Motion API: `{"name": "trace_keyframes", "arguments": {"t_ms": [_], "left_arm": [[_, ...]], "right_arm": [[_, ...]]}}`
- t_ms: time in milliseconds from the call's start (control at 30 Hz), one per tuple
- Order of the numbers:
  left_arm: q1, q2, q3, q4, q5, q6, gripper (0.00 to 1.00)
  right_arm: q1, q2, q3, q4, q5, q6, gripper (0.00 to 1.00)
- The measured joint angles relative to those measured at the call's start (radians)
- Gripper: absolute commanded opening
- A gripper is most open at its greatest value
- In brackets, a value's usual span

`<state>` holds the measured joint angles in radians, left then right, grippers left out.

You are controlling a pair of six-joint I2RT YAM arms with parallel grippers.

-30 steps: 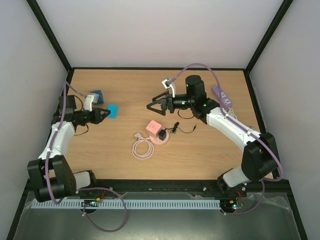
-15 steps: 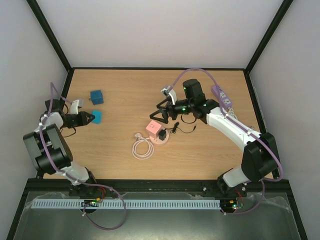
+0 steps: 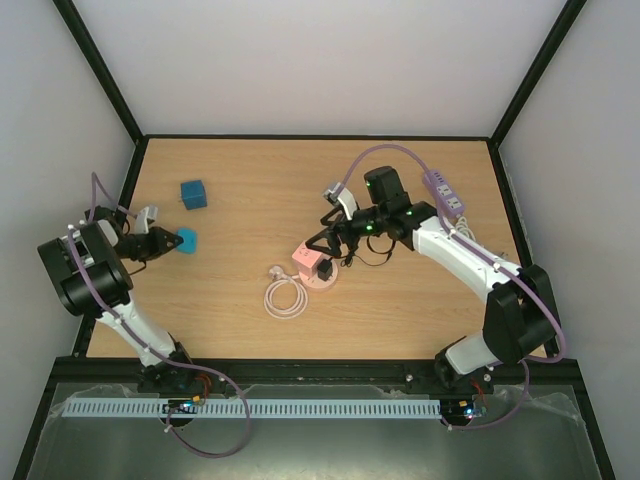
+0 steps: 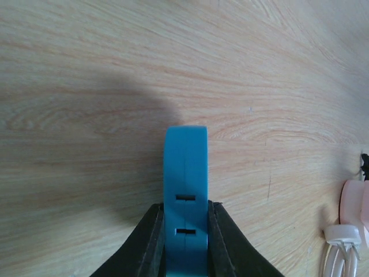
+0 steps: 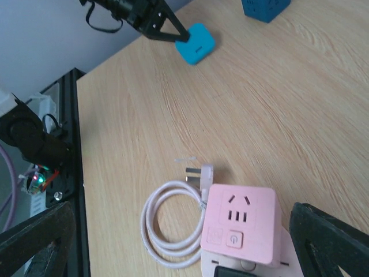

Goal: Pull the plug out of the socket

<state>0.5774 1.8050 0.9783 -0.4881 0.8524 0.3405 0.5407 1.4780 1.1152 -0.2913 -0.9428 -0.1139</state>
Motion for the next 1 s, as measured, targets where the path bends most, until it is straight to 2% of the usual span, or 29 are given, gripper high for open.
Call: {"name": "trace_keyframes", "arguments": {"t_ms": [333,600,833,1000], "left_arm": [[0.000,0.050,0.037,0.027,0.023,-0.029,0.23],[0.000,0.093,0.041,0.058,-0.024,-0.038,0.47],[-0.001,0.067,0.047,0.067,-0.053,-0.034,0.67],[-0.005,0.005,0.046,0.062,-0.126,0.006,0.71]], "right_arm": [[0.000,-0.021,-0.059,-0.051,0.072,-0.081,1.00],[0.000,-0.051,-0.119,-0.063,0.098,-0.096,1.00],[0.000,-0.059,-0.157,-0.063,0.127,-0.105,0.99],[0.000,-0.095,-0.190,-0.060,0.192,-0.121,0.93]]}}
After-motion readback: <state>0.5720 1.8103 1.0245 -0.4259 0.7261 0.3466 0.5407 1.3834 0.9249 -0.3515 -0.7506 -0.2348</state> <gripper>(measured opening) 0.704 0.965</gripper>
